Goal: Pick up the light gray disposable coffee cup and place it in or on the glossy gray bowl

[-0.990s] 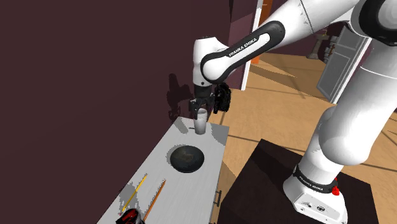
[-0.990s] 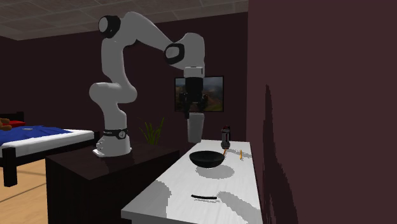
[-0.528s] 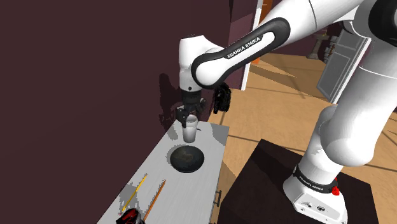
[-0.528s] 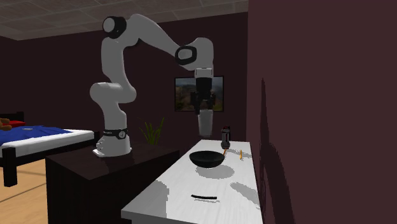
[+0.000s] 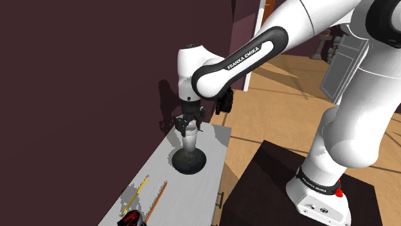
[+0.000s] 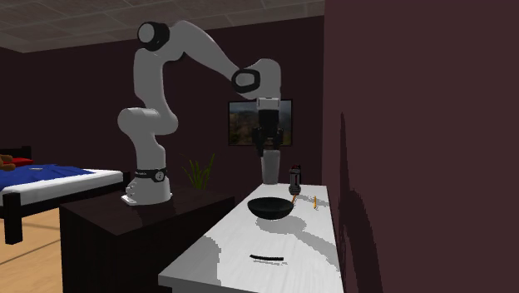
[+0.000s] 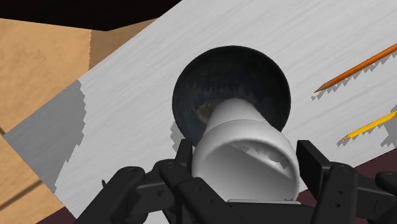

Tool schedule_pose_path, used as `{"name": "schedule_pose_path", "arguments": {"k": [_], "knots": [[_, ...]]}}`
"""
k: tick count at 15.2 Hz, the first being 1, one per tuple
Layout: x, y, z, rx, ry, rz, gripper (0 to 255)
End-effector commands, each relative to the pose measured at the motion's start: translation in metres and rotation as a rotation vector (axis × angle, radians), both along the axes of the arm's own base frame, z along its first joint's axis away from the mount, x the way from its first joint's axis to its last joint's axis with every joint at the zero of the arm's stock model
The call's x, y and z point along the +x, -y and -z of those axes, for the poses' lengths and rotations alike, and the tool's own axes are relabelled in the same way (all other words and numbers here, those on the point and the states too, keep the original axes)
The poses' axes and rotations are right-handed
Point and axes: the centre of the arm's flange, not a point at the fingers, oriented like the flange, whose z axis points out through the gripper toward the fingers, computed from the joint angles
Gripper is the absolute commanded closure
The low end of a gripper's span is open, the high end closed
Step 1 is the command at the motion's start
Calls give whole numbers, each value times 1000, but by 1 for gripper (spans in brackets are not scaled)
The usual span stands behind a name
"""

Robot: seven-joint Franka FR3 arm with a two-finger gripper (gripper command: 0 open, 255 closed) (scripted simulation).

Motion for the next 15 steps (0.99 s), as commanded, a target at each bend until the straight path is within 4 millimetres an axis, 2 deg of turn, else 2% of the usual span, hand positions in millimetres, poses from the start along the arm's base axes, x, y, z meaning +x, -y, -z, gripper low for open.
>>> {"name": "schedule_pose_path", "arguments": {"k": [1, 14, 15], "knots": [[0, 0, 10, 0, 1, 0, 255], [0, 0, 79, 0, 1, 0, 255], [0, 0, 79, 1, 1, 0, 255]]}}
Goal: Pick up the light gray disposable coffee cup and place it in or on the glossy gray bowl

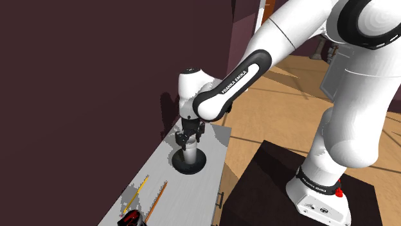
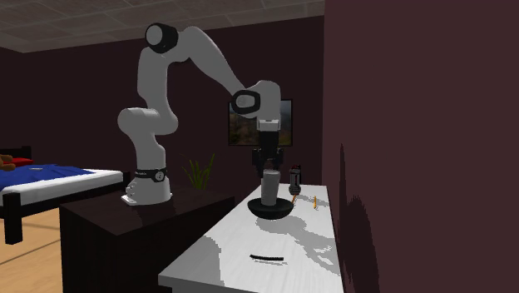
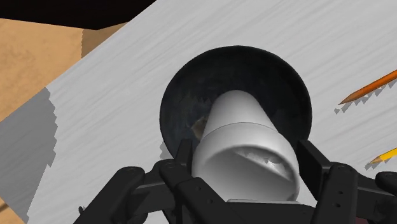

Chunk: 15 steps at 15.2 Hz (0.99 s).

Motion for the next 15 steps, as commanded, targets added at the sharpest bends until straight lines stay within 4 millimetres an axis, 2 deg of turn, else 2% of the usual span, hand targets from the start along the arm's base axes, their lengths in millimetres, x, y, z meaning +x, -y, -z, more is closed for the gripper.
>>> {"name": "schedule_pose_path", "arguments": {"k": [1, 7, 8, 13, 15], "knots": [[0, 0, 3, 0, 1, 0, 255], [0, 0, 3, 0, 1, 0, 255], [0, 0, 3, 0, 1, 0, 0], [0, 0, 3, 0, 1, 0, 0], [0, 0, -23, 0, 1, 0, 0]]}}
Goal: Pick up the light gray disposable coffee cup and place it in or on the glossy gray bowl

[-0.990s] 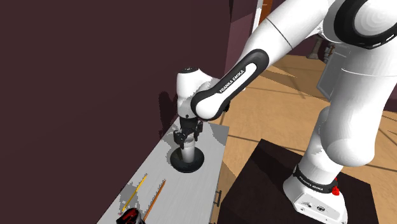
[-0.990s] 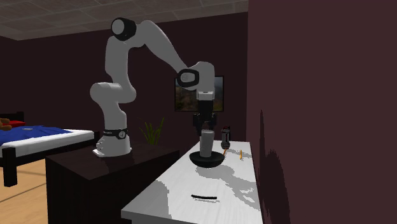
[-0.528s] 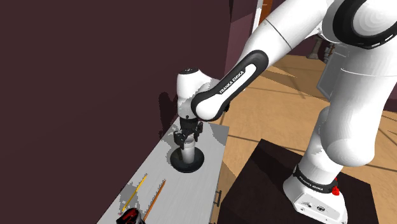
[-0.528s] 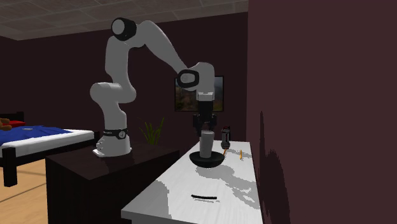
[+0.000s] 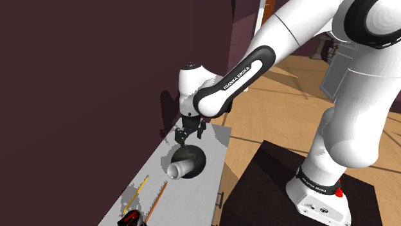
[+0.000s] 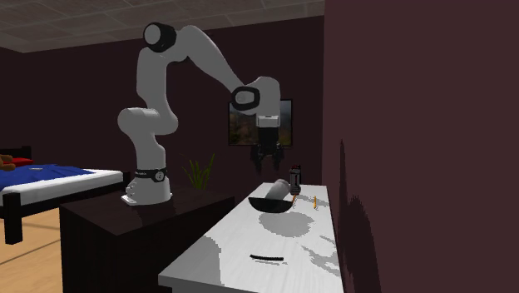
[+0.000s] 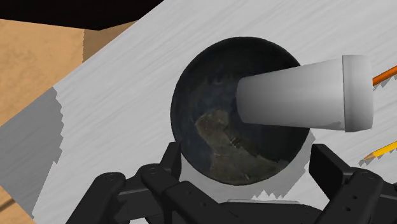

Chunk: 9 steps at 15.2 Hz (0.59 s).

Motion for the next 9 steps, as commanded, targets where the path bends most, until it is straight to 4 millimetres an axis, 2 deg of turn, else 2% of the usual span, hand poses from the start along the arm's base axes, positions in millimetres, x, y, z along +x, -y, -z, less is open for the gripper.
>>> {"name": "schedule_pose_path", "arguments": {"k": [1, 2, 9], "knots": [[2, -1, -23, 0, -1, 0, 0], [2, -1, -33, 0, -1, 0, 0], [2, -1, -33, 0, -1, 0, 0]]}}
